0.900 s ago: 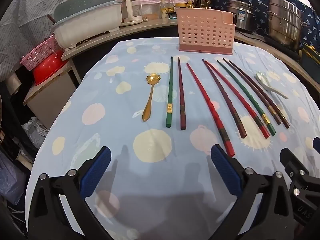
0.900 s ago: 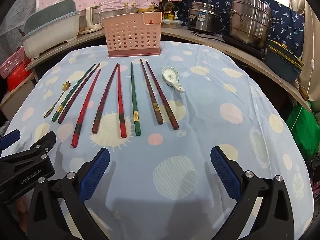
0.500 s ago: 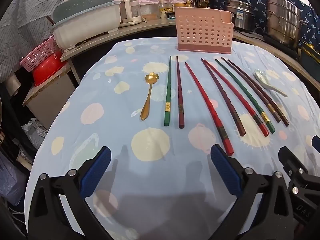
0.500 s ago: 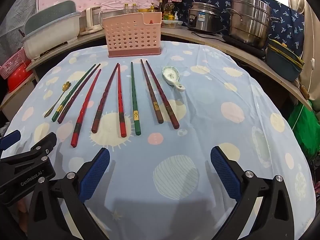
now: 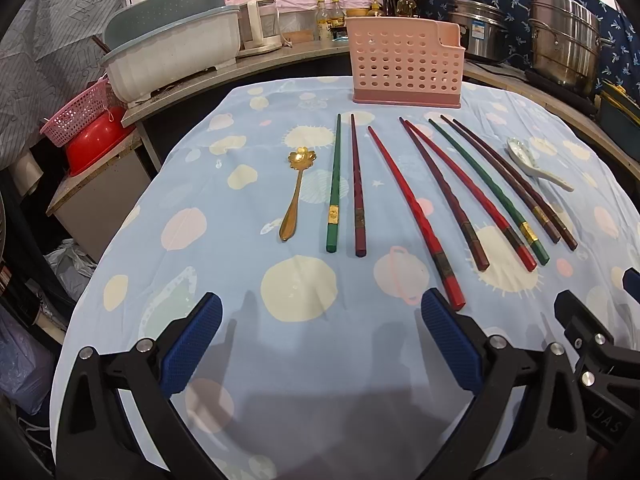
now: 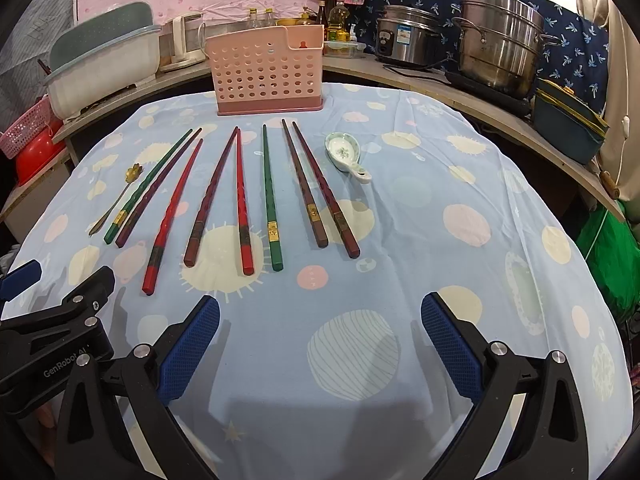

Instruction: Organize utensils

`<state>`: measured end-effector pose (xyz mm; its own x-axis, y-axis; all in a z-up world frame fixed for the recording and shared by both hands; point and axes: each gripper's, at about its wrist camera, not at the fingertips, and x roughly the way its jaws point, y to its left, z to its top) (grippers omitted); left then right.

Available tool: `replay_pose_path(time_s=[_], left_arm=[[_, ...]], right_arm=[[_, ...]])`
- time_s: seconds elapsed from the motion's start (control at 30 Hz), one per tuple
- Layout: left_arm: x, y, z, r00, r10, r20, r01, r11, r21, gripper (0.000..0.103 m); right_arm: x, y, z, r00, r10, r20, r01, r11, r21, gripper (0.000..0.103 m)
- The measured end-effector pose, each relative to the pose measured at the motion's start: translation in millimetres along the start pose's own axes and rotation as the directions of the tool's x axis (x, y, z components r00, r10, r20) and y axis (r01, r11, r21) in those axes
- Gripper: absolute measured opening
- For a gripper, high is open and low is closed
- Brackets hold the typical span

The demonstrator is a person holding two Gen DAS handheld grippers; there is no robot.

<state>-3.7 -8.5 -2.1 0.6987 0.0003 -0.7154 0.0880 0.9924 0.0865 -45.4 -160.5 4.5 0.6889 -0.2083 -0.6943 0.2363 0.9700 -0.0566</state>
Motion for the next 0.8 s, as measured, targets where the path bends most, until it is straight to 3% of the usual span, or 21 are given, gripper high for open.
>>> replay_pose_path(time_s=[0.8], left_arm=[[-3.3,3.4,0.1,1.0,0.002,0.01,-0.002,1.0,0.001,0.095]], right_arm=[[-1.2,-0.6,-0.7,1.0,0.0,0.002,0.0,1.0,0.001,0.097]])
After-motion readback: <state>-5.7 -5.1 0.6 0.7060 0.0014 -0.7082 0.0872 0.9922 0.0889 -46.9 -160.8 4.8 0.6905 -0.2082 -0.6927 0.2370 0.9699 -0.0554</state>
